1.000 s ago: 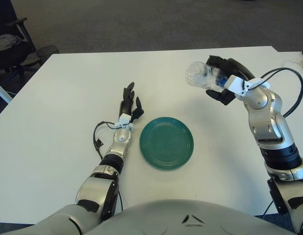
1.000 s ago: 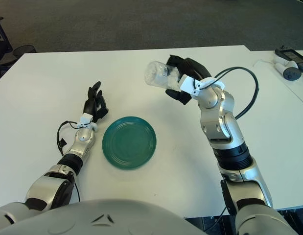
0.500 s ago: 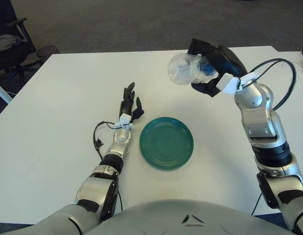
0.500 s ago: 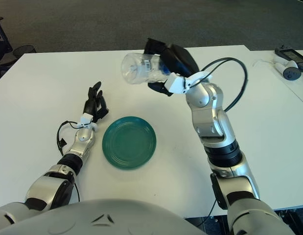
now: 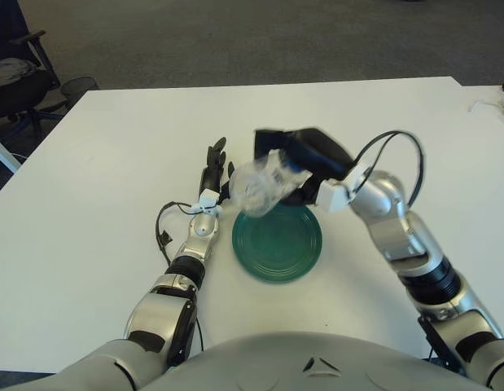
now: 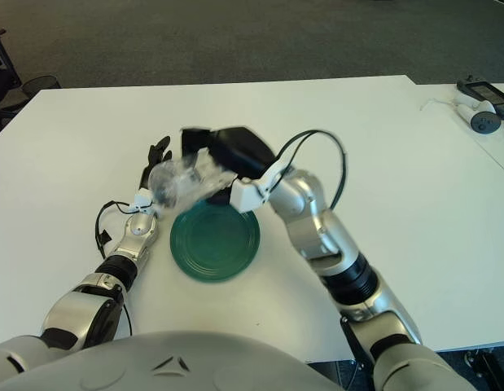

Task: Put the bottle into the plate.

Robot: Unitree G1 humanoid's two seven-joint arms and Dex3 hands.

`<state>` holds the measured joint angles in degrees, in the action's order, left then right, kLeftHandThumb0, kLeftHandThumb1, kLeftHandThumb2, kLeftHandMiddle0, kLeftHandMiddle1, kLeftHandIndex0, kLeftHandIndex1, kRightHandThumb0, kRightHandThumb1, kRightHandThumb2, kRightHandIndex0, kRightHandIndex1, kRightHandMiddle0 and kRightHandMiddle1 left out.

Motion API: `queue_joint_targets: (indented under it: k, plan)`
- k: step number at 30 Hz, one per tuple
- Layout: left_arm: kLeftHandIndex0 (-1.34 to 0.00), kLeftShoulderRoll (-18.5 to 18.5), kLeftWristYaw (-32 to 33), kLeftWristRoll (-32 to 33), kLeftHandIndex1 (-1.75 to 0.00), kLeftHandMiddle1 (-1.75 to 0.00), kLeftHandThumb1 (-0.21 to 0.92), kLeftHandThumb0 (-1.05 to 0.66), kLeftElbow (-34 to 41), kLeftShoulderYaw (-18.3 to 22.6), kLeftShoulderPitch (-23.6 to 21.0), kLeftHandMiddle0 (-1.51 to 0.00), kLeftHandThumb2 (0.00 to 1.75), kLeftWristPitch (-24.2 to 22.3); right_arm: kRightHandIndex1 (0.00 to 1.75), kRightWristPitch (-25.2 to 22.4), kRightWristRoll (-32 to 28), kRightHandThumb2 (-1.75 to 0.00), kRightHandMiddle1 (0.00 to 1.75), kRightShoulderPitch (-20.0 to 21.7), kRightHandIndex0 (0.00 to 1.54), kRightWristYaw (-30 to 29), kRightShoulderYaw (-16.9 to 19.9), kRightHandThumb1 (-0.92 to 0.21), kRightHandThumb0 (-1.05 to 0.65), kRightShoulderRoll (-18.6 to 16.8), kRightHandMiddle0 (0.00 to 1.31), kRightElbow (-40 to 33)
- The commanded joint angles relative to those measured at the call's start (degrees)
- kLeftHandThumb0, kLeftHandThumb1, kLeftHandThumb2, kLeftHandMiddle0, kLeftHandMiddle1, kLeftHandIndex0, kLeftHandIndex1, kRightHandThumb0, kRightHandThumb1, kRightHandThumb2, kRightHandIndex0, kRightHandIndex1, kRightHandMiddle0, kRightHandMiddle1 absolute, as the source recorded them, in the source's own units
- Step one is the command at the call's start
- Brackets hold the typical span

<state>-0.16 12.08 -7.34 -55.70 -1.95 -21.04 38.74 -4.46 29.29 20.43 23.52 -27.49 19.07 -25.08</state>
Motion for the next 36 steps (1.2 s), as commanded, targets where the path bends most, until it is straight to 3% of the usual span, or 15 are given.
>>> queue_joint_targets:
  k: [1,9,13,25,36]
  plan:
    - [0.0,0.23,-0.35,-0.73,-0.64,0.0,0.92,-0.8,-6.65,-0.2,7.72,-0.29,0.97,-2.02,1.67,3.22,2.38,-1.65,1.75,0.51,0.87,-1.12,-0.69,0.0,0.0,0.64,0.62,4.3]
    - [0.0,0.19,-0.27,-0.84,-0.65,-0.01,0.92,-0.79,-6.0,-0.4,8.05,-0.31,0.98,-0.67,1.66,11.05,4.49,-1.68,1.75,-0.96,0.89,-2.65,-1.66,0.02,0.0,2.61,0.64,10.95]
    - [0.0,0.02,-0.28,-0.6,-0.66,-0.01,0.92,-0.77,-5.73,-0.26,8.39,-0.32,0.99,-0.27,1.66,12.76,5.23,-1.68,1.75,-2.3,0.89,-3.24,-1.57,0.03,0.0,2.98,0.64,12.51]
    - [0.0,0.49,-0.15,-0.92,-0.62,0.0,0.92,-0.77,-6.58,-0.36,8.15,-0.3,1.01,-1.56,1.68,12.0,5.26,-1.68,1.75,-5.0,0.88,-3.21,-0.64,0.02,0.0,1.29,0.64,13.11]
    - [0.0,0.37,0.01,-0.91,-0.62,0.0,0.92,-0.78,-7.52,-0.42,7.55,-0.29,1.02,-2.31,1.68,10.27,5.34,-1.68,1.75,-3.44,0.88,-2.41,0.79,0.02,0.0,0.18,0.64,13.15]
